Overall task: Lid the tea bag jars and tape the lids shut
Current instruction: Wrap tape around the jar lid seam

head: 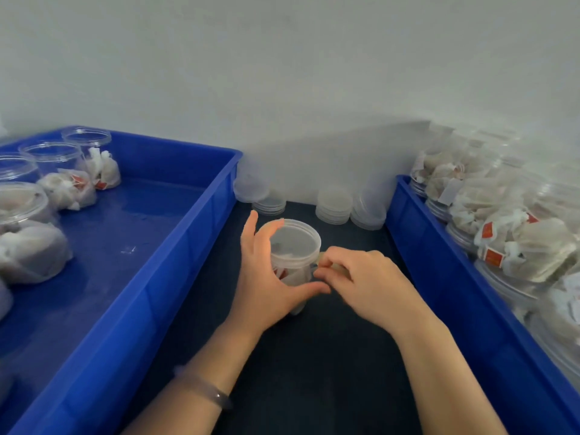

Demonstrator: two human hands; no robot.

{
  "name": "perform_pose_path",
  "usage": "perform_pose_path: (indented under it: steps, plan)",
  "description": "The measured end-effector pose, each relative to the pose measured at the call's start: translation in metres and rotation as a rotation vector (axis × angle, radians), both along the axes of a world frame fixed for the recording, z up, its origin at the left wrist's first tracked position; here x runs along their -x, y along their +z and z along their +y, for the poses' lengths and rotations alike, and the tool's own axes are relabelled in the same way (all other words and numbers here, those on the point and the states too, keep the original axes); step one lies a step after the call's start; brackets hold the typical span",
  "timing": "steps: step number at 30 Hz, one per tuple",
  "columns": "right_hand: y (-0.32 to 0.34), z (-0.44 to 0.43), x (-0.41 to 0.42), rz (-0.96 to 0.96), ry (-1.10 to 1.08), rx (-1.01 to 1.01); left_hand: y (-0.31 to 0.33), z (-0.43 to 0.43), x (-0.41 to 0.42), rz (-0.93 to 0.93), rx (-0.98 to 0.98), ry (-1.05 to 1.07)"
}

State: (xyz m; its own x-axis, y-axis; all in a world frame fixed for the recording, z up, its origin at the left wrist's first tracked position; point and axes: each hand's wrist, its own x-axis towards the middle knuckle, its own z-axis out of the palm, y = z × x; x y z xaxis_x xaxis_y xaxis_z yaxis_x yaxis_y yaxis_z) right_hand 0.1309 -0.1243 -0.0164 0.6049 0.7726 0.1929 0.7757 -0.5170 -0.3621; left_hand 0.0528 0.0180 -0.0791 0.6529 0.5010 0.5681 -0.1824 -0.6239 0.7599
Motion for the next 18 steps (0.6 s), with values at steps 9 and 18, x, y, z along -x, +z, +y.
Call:
perform_pose_path:
  steps: [9,18]
  plan:
    - [-0.009,0.003,-0.005,-0.051,-0.002,-0.045,-0.009,0.004,-0.005,-0.177,-0.013,0.007]
    - [-0.013,0.006,-0.003,-0.064,-0.029,-0.087,-0.008,0.005,-0.005,-0.159,-0.019,0.005]
